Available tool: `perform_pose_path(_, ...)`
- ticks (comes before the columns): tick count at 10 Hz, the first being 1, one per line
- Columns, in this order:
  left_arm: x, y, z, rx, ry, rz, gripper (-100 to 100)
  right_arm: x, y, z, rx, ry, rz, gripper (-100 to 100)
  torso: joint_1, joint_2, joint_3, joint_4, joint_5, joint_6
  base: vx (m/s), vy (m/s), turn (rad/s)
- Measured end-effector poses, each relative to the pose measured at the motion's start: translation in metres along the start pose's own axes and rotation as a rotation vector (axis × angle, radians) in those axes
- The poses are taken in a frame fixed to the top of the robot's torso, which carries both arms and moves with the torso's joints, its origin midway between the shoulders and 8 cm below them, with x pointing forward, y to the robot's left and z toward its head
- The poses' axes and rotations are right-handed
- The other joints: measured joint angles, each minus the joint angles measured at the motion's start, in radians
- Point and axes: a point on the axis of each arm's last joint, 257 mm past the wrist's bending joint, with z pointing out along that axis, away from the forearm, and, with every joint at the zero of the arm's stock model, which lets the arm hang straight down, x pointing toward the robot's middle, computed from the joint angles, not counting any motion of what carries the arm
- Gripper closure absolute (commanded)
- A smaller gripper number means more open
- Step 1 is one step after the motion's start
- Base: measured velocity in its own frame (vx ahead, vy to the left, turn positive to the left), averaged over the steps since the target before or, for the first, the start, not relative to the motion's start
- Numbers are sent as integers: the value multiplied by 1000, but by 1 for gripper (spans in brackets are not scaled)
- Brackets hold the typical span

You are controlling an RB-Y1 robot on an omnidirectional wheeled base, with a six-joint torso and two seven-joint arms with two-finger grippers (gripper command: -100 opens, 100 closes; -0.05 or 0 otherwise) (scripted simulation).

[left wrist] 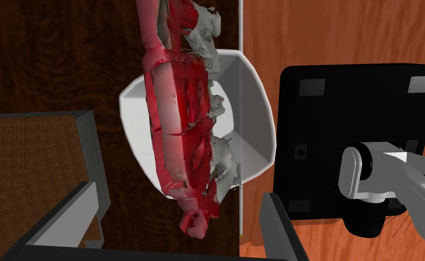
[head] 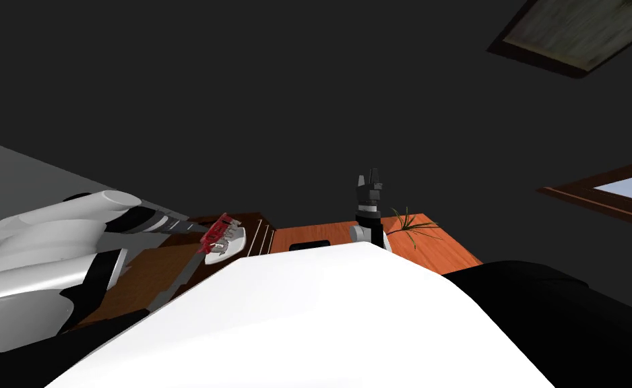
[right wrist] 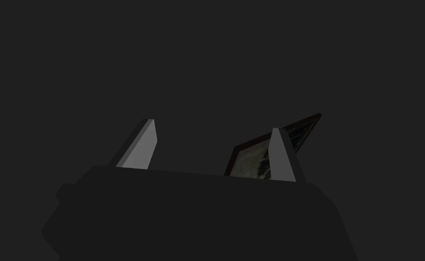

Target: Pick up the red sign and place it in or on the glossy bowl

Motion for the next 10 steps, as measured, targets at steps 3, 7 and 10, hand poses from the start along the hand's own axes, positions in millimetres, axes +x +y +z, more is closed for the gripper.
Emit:
perform_pose_path(3, -7, -15, -11, 17, 9, -55, -100, 0, 0, 0, 0, 0, 0, 0, 0, 0, 0, 0, 0, 0, -52, 8, -53)
perform_pose_path(7, -37, -42, -21, 42, 4, -180, -100, 0, 0, 0, 0, 0, 0, 0, -1, 4, 2, 1, 0, 1, -112, 1, -264)
perform_pose_path(10, -44, -49, -24, 46, 10, -220, 0, 0, 0, 0, 0, 0, 0, 0, 0, -3, -1, -1, 0, 0, -17, 0, -2)
